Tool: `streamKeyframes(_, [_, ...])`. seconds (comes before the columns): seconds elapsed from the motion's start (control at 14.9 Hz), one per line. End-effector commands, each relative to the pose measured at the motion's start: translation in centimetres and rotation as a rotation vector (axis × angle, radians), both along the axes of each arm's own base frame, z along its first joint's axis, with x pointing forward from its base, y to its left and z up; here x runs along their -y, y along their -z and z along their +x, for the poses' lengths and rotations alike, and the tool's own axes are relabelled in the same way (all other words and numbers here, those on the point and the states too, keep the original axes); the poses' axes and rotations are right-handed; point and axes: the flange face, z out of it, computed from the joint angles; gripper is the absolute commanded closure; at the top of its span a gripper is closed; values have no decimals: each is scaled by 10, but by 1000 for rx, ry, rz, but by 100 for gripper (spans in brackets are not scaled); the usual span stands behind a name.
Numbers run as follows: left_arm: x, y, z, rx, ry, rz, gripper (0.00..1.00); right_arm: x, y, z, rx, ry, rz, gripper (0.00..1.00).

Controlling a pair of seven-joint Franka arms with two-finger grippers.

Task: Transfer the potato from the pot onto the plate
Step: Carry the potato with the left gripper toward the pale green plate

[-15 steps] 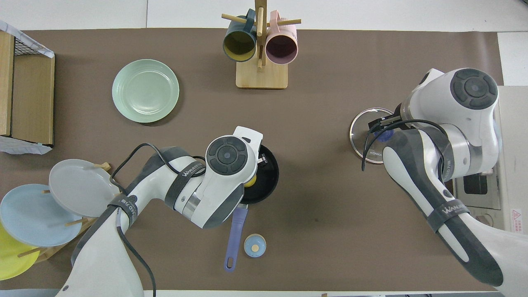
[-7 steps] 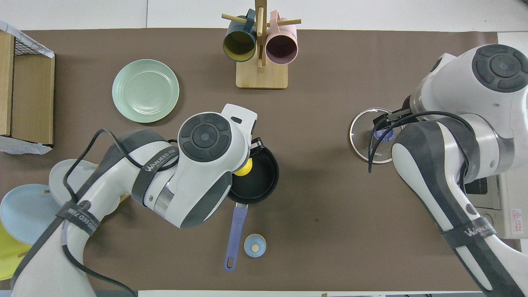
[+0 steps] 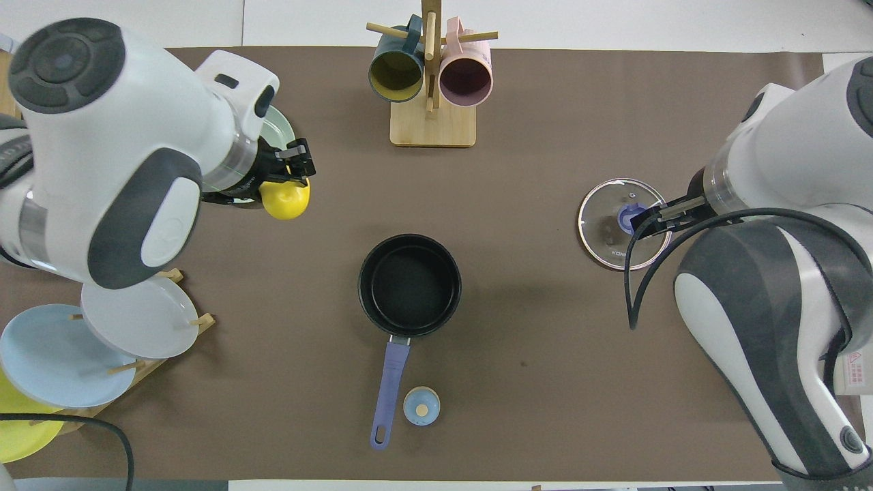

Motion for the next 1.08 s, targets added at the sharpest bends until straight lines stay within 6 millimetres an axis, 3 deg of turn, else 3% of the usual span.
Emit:
streamKeyframes(0.0, [-59, 13, 43, -10, 104, -17, 100, -5, 0, -3, -11, 1, 29, 0])
streamKeyframes(0.13, [-81, 40, 77, 1, 157, -12, 100, -11, 2, -2, -1, 43, 67, 0])
streamKeyframes(0.2, [-83, 56, 89, 30, 172, -13, 100, -19, 4, -2, 12, 44, 73, 0])
streamKeyframes(0.34, [-107, 92, 112, 61, 215, -7, 100, -33, 8, 0, 30, 37, 80, 0])
streamKeyframes(0.47, [-109, 140, 127, 66, 274, 29, 100, -44, 12, 1, 36, 54, 81, 0])
streamKeyframes(0.54, [-109, 152, 131, 92, 287, 51, 100, -47, 12, 2, 44, 57, 84, 0])
streamKeyframes(0.67, [-116, 174, 127, 65, 313, 77, 100, -37, 19, 6, 41, 67, 84, 0])
streamKeyframes(1.01, [-117, 211, 110, 41, 333, 75, 100, -2, 72, 20, 54, 16, 90, 0])
